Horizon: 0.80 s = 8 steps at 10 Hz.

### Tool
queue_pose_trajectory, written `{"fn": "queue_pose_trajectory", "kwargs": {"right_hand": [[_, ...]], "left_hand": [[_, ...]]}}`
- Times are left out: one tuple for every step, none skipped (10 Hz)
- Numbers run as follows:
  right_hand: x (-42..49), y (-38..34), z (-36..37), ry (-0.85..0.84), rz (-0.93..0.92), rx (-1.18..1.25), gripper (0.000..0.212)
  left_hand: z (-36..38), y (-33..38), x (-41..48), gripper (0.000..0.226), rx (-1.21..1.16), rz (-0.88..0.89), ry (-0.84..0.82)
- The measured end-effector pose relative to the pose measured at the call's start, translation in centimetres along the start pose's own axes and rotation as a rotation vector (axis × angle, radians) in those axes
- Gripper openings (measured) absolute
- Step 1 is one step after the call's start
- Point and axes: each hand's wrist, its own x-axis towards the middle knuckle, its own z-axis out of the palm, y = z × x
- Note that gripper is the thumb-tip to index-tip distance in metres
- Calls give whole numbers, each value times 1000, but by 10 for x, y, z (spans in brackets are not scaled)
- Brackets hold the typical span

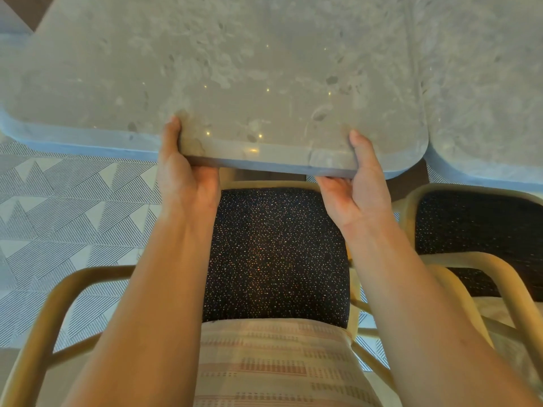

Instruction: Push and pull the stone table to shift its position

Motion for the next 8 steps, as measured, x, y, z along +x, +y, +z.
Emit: {"fn": "queue_pose_trajectory", "kwargs": {"right_hand": [[-2, -3, -1, 31, 22, -17, 43], [-2, -6, 2, 33, 56, -34, 41], [0, -8, 2, 40, 62, -35, 45], [-1, -7, 2, 50, 63, -27, 53], [-5, -7, 3, 25, 68, -53, 41], [-13, -7, 2, -20, 70, 12, 59], [-30, 2, -3, -22, 127, -134, 69], [-64, 10, -10, -156, 191, -380, 94]], "left_hand": [[-2, 1, -4, 29, 25, -7, 21], [1, 2, -5, 31, 36, -8, 41], [4, 1, -4, 23, 55, -2, 53], [2, 0, -4, 26, 93, -4, 72], [1, 3, -2, 32, 99, -19, 75], [-1, 7, -8, 33, 123, -75, 49], [-6, 18, -34, 30, 249, -94, 56], [-15, 20, -79, 36, 411, -47, -6]]}}
